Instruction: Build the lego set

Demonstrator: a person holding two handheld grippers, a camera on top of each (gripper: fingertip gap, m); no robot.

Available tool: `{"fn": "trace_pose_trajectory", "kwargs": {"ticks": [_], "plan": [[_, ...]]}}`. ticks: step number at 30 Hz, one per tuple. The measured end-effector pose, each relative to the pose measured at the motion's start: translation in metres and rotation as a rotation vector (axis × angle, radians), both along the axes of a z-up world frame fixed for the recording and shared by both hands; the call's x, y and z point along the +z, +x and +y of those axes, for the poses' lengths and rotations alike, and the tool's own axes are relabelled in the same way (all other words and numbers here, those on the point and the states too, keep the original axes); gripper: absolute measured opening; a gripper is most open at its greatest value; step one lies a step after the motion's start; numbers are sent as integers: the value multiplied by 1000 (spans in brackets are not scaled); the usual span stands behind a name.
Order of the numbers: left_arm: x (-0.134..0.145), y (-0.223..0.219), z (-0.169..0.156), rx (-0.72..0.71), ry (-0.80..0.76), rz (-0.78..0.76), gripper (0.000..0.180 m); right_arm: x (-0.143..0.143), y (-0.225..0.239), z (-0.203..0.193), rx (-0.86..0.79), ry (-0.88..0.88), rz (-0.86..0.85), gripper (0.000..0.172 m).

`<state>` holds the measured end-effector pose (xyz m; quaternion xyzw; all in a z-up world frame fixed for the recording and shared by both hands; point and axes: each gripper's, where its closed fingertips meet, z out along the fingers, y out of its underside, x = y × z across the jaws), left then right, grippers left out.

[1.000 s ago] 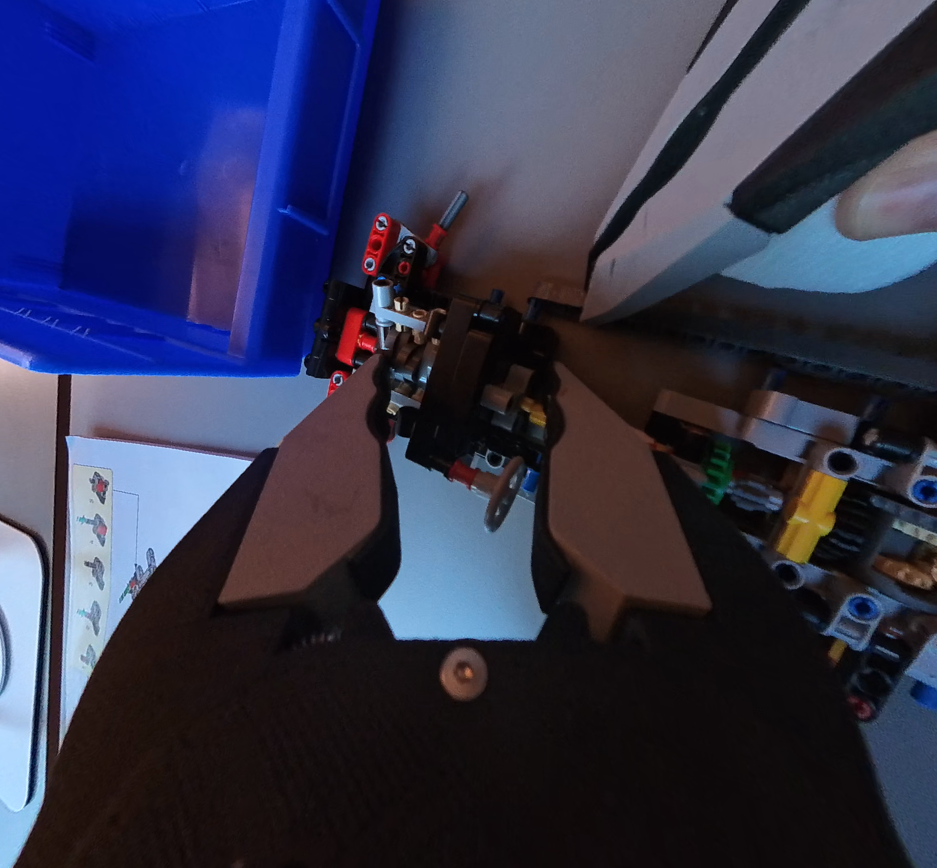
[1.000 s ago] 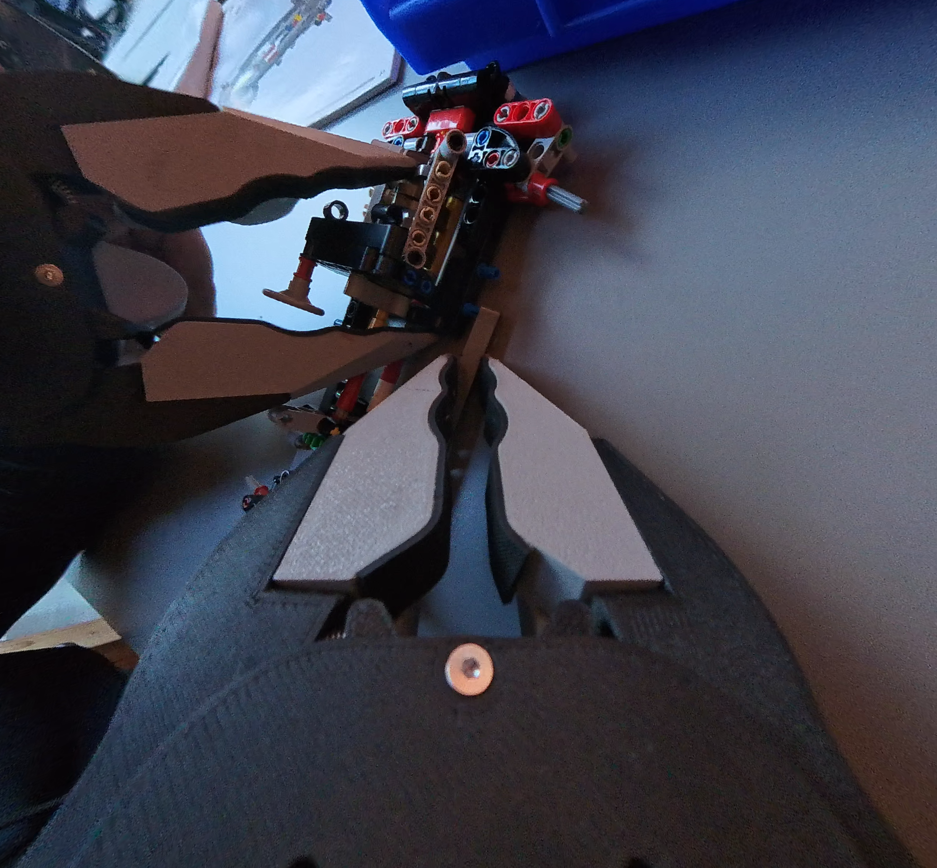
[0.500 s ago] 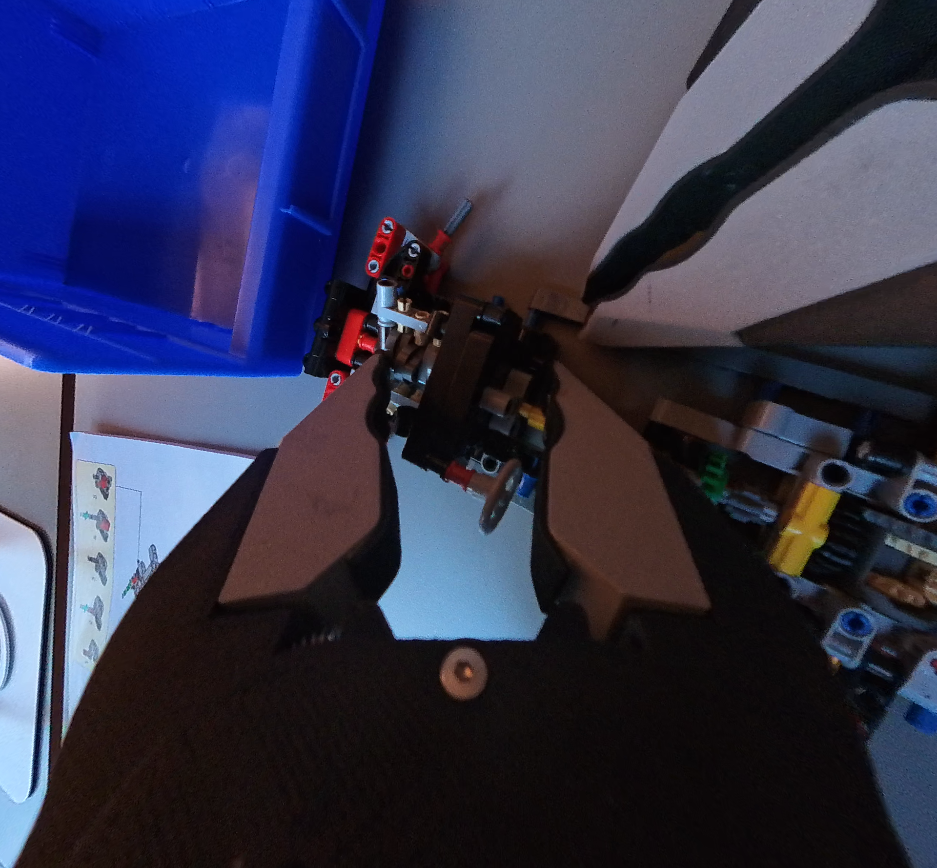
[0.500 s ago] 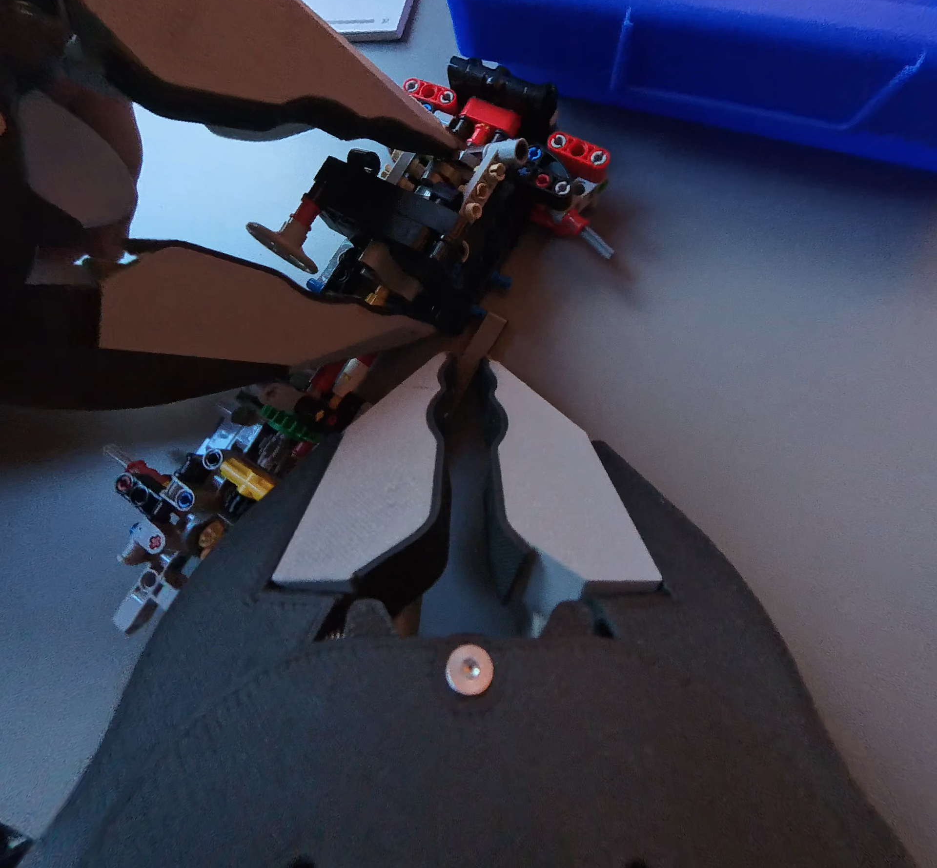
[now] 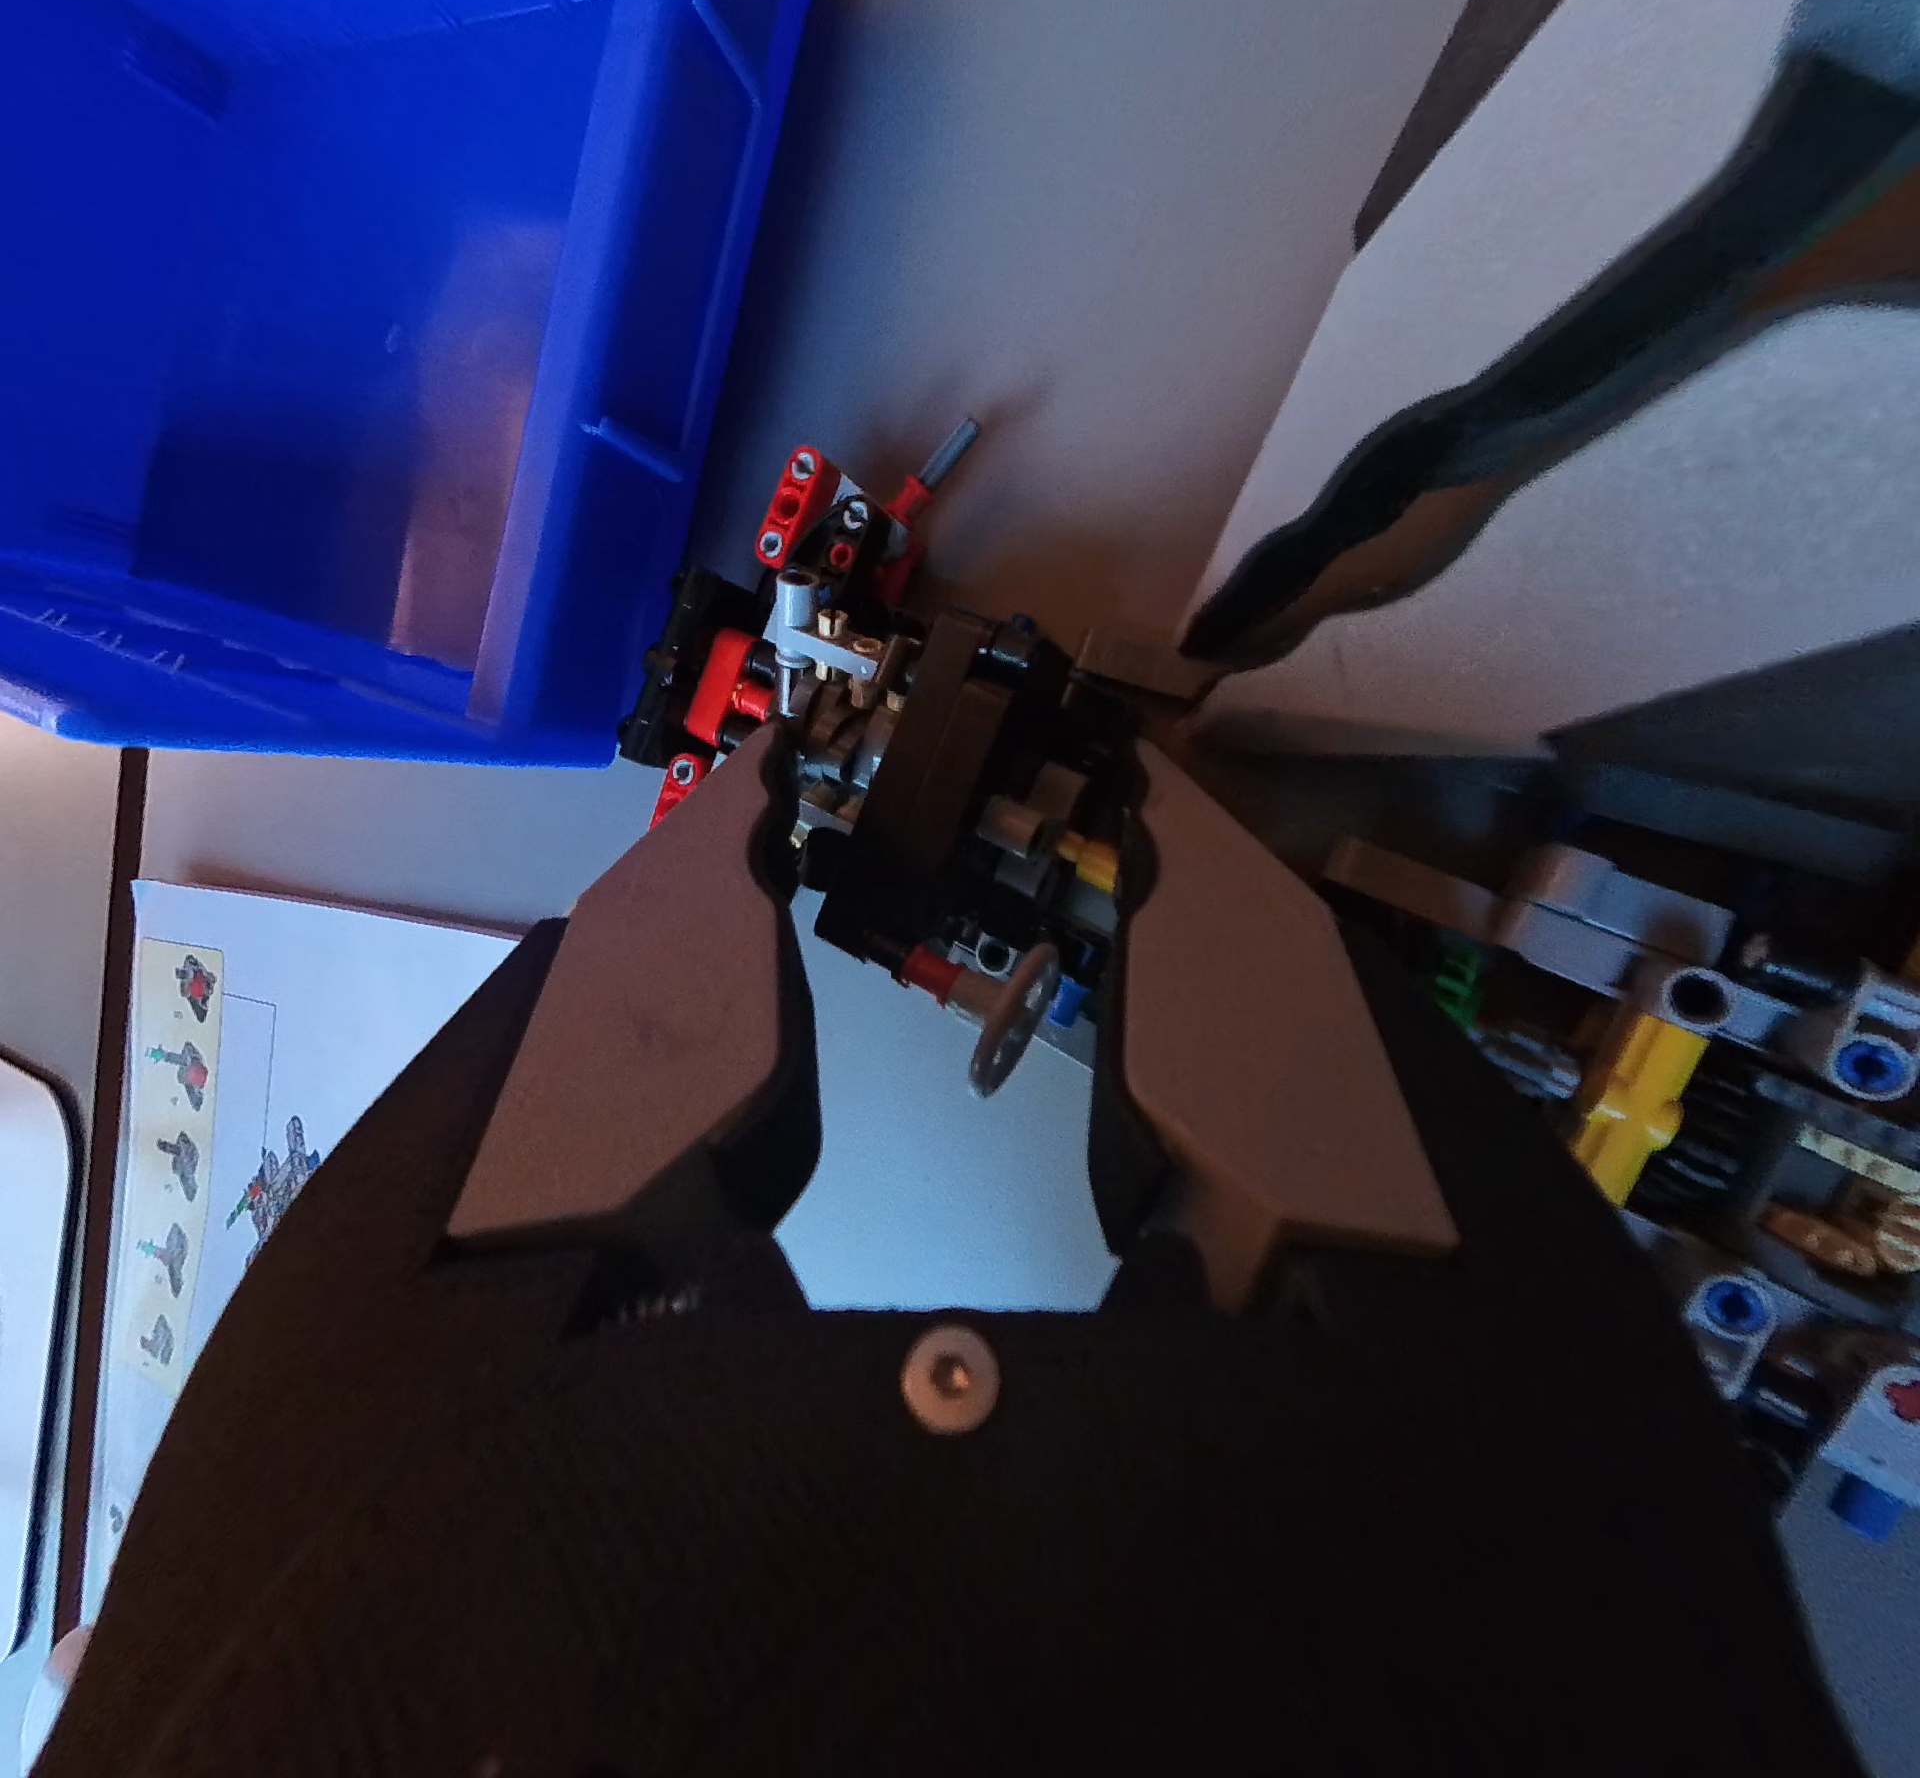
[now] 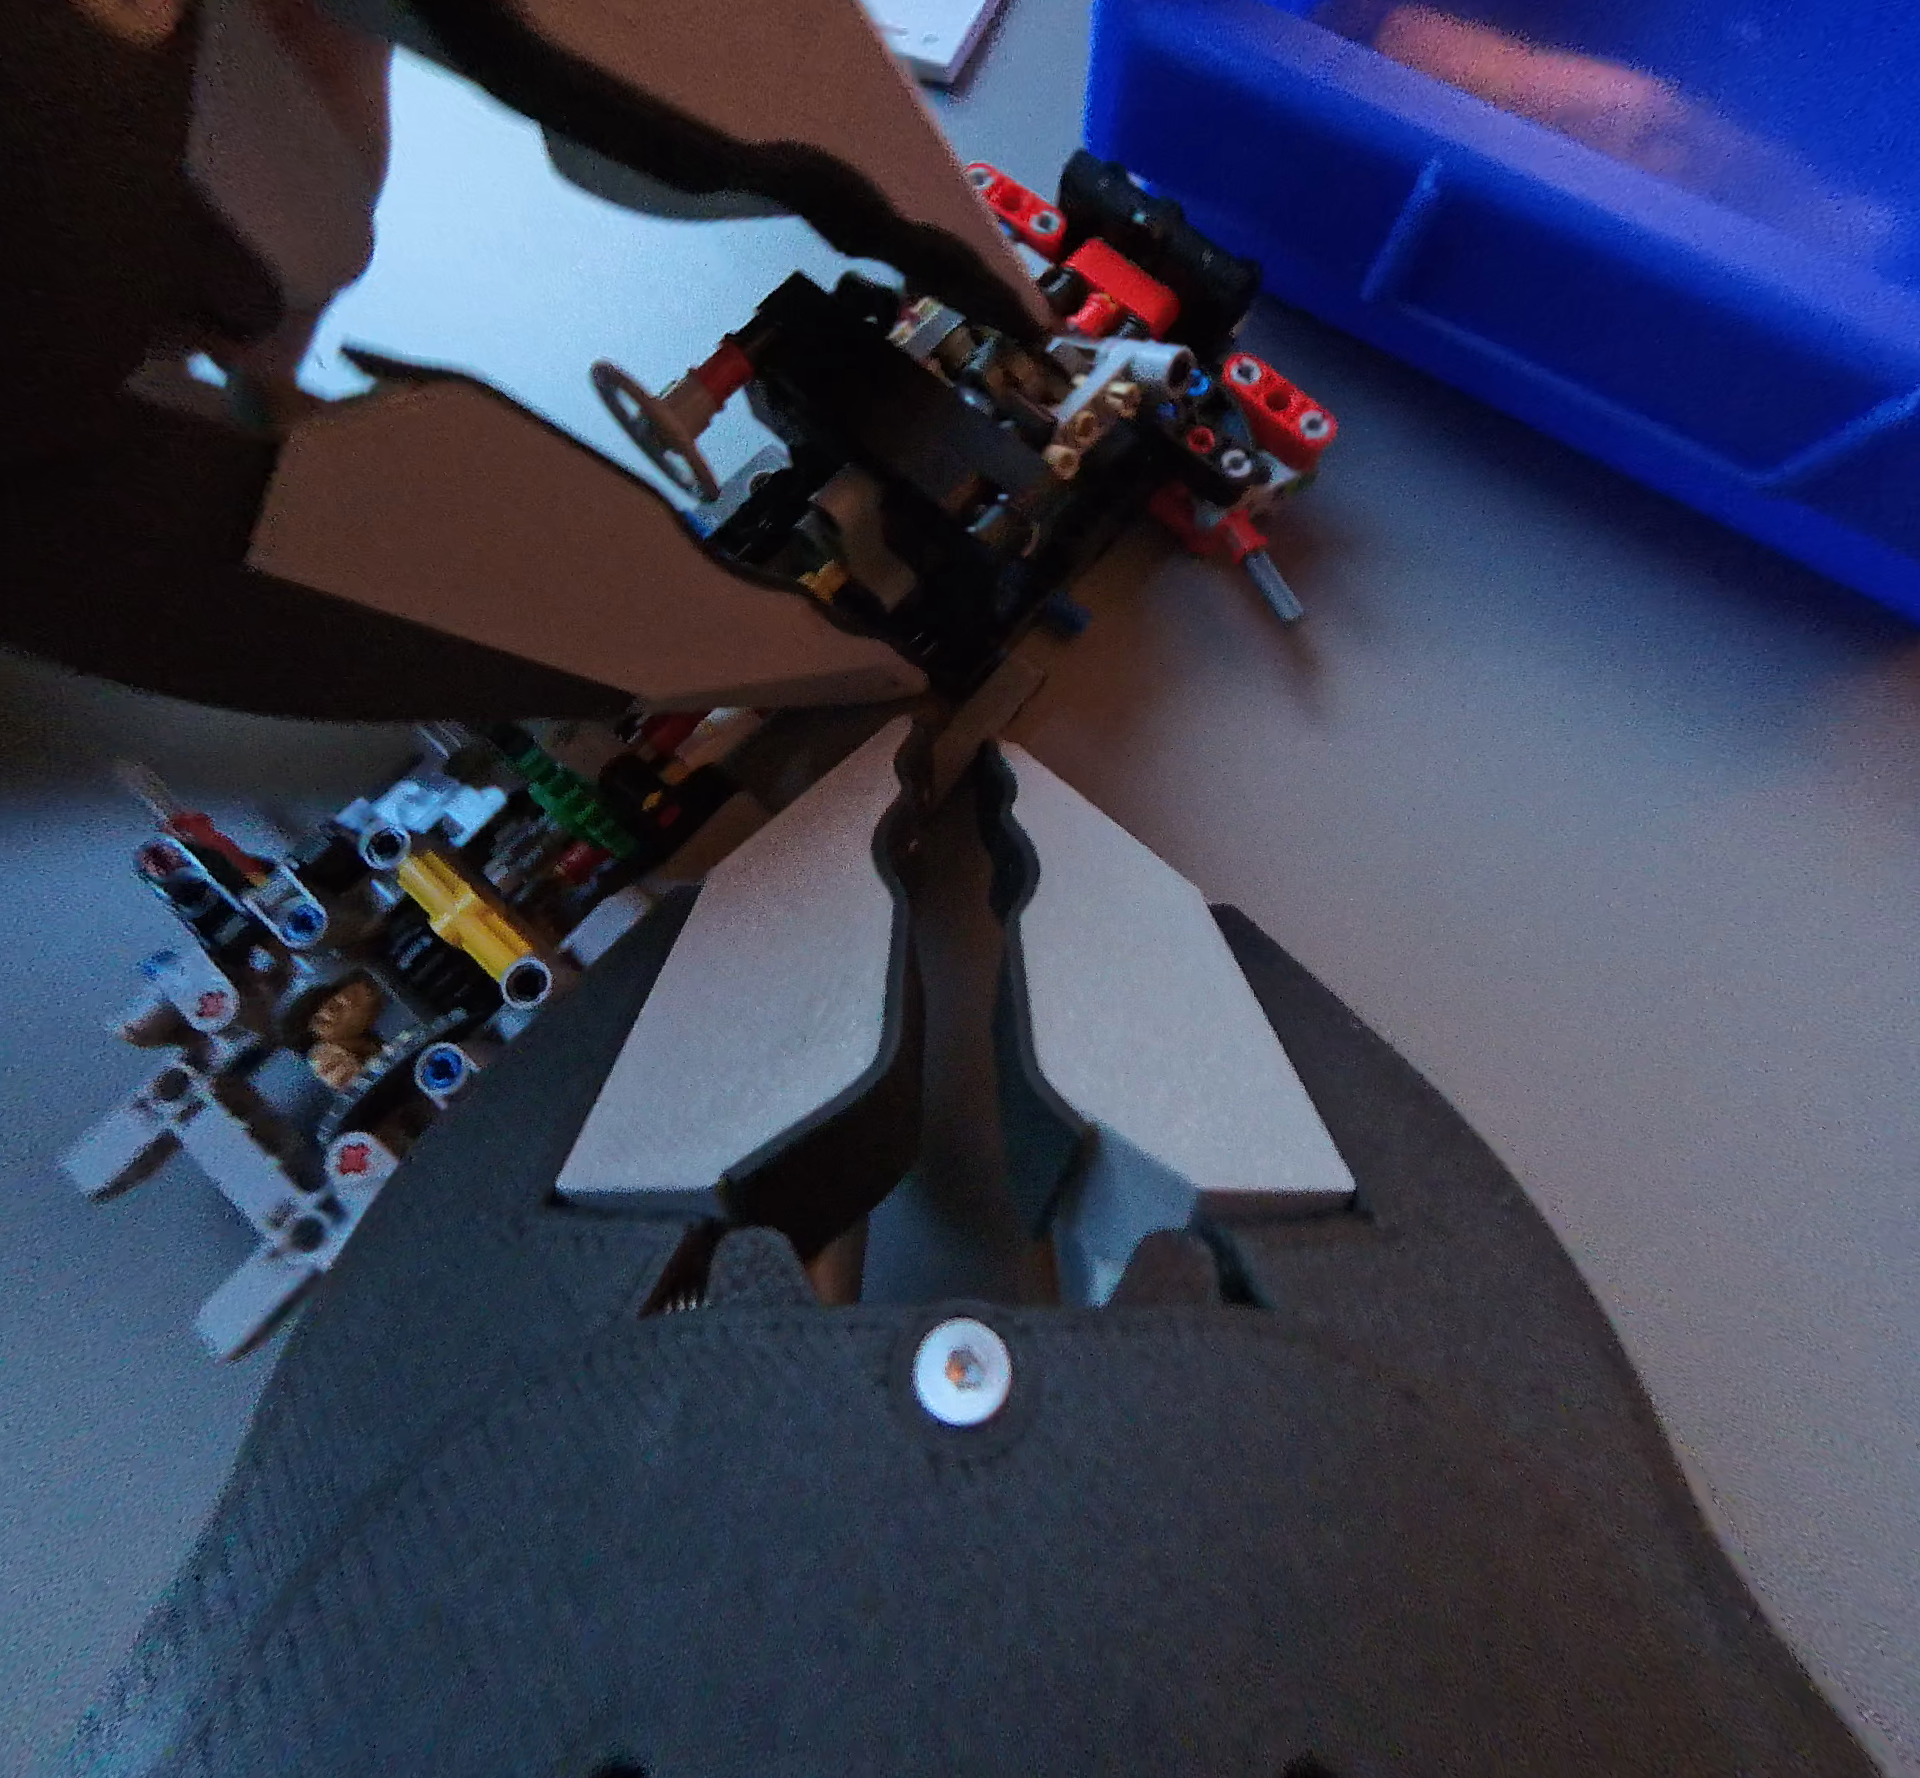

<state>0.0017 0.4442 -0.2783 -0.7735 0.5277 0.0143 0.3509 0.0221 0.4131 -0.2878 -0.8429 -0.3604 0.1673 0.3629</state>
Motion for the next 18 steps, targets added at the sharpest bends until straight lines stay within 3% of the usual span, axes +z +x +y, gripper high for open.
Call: {"fn": "trace_pose_trajectory", "kwargs": {"ticks": [1, 4, 9, 12, 14, 18], "plan": [[0, 0, 0, 3, 2, -2, 60, 0, 0, 0, -35, -57, 60, 6], [0, 0, 1, 2, 8, -3, 60, 1, 1, 1, -144, -162, 176, 7], [0, 1, 0, -4, 15, -16, 60, 2, 2, 0, -178, -141, 167, 7], [0, 4, -1, -8, 19, -26, 60, 7, 8, -5, -136, -185, 199, 6], [1, 4, -1, -10, 10, -31, 60, 18, 10, -11, -80, -197, 254, 16], [14, 5, -4, -4, -94, -112, 57, 31, 16, -27, 94, -203, 270, 15]]}}
